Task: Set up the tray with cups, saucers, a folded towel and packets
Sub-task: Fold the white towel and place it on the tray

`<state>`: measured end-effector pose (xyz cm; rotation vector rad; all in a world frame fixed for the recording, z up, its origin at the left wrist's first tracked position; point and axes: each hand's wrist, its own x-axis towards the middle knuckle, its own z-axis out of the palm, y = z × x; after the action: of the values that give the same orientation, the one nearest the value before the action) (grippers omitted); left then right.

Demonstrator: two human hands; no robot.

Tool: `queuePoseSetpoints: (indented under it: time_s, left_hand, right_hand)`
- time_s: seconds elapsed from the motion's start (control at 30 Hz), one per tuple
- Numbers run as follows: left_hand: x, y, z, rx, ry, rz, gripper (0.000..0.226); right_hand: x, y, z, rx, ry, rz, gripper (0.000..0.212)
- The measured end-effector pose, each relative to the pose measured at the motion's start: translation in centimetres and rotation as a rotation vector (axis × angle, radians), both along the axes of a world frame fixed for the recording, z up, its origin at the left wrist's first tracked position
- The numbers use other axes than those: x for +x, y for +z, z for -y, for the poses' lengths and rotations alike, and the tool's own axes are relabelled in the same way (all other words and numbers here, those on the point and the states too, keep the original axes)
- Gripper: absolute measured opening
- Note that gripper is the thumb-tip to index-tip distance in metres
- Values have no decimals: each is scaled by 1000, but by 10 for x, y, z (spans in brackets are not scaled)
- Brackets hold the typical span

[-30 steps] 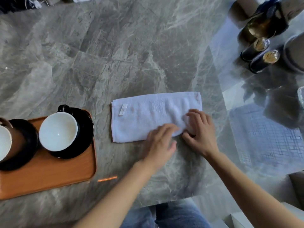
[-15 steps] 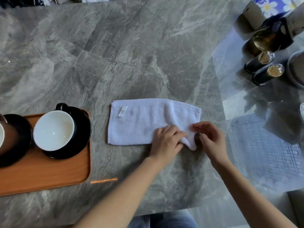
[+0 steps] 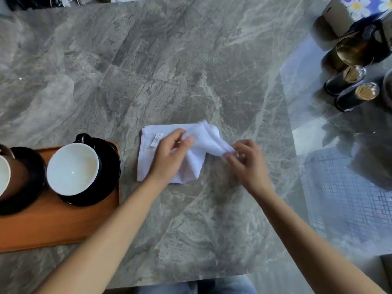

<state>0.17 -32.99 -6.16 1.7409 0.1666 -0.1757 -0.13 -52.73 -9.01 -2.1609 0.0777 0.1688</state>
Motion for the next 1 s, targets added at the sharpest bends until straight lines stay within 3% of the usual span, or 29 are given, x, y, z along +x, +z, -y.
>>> queuePoseSetpoints:
  time_s: [0.13,0.27,0.37,0.43,0.5,0.6,0.73,0.87,1.0]
  left_hand:
    - [31,22,-25,-24,226,52,19]
    - [64,86,-36,-3,227,403,16]
    - [72,133,-44,-132,133,654,20]
    - [70,151,-54,-205,58,688,23]
    - [64,154,-63,-265,23,612,24]
    - [51,131,-64,-313,60,418,38]
    - [16,64,-56,-209,85,-34,54]
    - [-33,2,-51,-110,54,-504,33]
    - [-73,-12,-42,-107,25,-693,30]
  right_hand:
    - [45,36,-22,341,-104,-2,15]
    - [89,103,-42,631,-126,179,18]
    - [100,153,-42,865,27,373,8]
    - [99,175,-38,908,169,452,6]
    - [93,184,-34,894,283,452,13]
    - [78,170,-31,815,370,280,11]
    - [51,108,-21,618,326,-75,12]
    - [11,53,-5,555,305,-434,39]
    - [-29,24,8,538,264,-628,45]
